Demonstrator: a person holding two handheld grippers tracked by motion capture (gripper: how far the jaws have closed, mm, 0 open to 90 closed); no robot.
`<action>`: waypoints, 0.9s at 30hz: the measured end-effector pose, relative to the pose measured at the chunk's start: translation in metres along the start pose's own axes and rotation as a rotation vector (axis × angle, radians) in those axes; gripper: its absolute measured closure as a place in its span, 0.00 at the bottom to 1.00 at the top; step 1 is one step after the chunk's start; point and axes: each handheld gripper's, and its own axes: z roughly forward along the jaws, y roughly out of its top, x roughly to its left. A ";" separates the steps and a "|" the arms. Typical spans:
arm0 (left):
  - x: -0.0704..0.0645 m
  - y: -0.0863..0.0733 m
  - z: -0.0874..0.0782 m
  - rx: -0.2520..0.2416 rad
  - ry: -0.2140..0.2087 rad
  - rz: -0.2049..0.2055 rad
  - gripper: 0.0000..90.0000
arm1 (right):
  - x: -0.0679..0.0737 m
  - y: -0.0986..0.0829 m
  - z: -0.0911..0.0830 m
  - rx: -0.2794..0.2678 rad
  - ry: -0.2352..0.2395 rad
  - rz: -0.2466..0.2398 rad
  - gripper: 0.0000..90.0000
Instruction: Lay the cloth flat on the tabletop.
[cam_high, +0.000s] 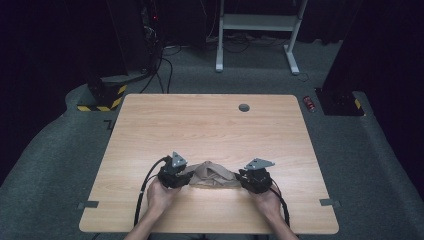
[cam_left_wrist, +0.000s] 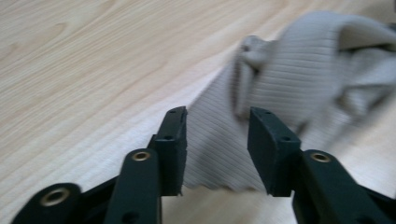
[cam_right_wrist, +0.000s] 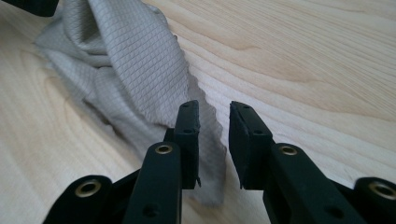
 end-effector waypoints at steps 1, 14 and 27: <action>0.002 0.001 0.004 0.008 0.000 -0.011 0.62 | 0.000 0.001 0.003 0.006 0.002 0.002 0.80; 0.004 0.000 0.017 0.045 -0.033 0.002 0.90 | 0.004 0.001 0.011 0.043 0.009 -0.042 0.99; 0.000 -0.010 0.001 0.084 -0.033 0.039 0.99 | -0.010 -0.018 -0.011 0.030 -0.014 0.000 1.00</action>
